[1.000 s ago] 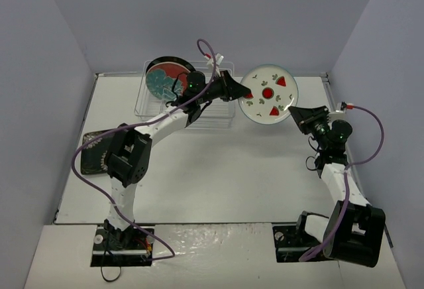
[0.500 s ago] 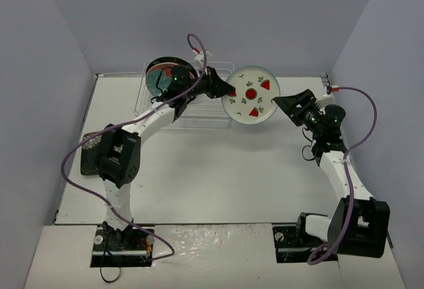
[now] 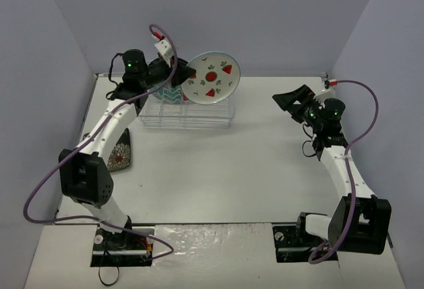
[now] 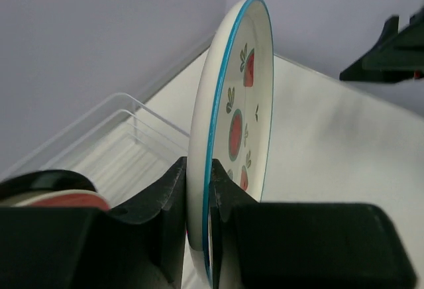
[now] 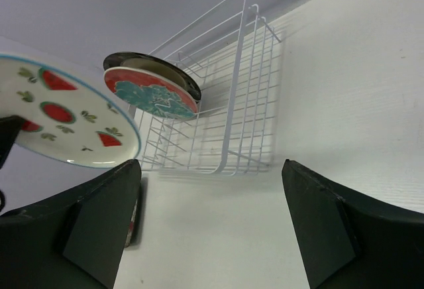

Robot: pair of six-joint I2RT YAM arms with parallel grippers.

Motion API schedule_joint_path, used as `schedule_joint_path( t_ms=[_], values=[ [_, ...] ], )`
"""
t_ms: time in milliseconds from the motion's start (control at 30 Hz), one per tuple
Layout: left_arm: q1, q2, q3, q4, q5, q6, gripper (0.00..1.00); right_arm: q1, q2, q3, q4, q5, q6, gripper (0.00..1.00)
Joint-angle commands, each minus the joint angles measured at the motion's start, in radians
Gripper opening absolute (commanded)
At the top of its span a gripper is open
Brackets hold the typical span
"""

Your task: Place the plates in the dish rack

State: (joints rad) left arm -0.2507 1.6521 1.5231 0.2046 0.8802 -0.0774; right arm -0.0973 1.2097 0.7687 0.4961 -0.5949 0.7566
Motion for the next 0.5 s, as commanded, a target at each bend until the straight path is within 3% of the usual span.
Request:
schedule_joint_path(
  t_ms=[0,33,133,200,300,467],
  values=[
    [0.100,-0.137,0.011,-0.009,0.204,0.428,0.00,-0.005,0.014,0.069,0.000,0.036,-0.074,0.85],
    [0.115,-0.134,0.058,-0.090,0.238,0.530,0.00,-0.005,0.021,0.070,0.000,0.044,-0.074,0.85],
    [0.176,-0.093,0.206,-0.553,0.334,0.916,0.00,-0.006,0.046,0.075,0.009,0.053,-0.075,0.85],
    [0.224,-0.067,0.257,-0.708,0.363,1.156,0.00,-0.007,0.069,0.083,0.013,0.057,-0.073,0.84],
    [0.269,-0.061,0.245,-0.732,0.359,1.297,0.00,-0.007,0.095,0.104,0.009,0.066,-0.071,0.84],
    [0.305,-0.043,0.209,-0.639,0.352,1.348,0.00,-0.006,0.135,0.125,0.008,0.081,-0.063,0.83]
  ],
)
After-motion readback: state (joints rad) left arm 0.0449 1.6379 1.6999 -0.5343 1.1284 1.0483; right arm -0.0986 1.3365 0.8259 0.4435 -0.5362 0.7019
